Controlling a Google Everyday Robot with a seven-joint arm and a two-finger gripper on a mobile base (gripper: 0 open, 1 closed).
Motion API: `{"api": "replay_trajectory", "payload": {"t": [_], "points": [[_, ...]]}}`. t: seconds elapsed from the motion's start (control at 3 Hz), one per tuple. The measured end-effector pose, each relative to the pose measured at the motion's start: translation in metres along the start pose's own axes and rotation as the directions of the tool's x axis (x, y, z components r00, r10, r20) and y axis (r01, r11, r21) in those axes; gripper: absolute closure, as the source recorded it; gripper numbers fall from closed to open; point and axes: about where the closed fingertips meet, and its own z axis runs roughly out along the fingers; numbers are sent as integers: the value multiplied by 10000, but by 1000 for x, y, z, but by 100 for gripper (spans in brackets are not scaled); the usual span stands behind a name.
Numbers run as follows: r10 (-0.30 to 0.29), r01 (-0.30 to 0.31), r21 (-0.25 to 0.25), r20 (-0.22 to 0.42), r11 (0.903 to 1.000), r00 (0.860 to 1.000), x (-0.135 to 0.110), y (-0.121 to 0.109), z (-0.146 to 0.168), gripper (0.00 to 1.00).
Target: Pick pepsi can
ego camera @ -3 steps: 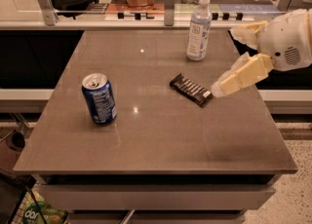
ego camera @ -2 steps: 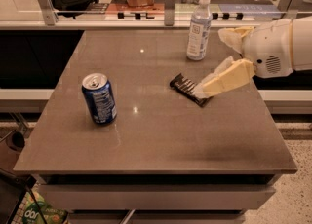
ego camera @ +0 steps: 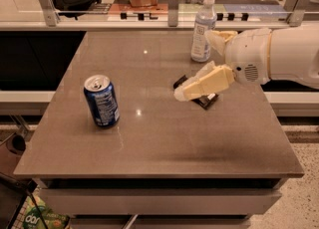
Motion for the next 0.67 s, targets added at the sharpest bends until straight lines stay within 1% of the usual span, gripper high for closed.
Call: {"api": "replay_trajectory", "payload": {"t": [0.33, 0.67], "points": [[-59, 63, -161, 246, 9999, 9997, 2, 10, 20, 0], [-123, 147, -352, 673, 9993, 9977, 7, 24, 48, 0]]}}
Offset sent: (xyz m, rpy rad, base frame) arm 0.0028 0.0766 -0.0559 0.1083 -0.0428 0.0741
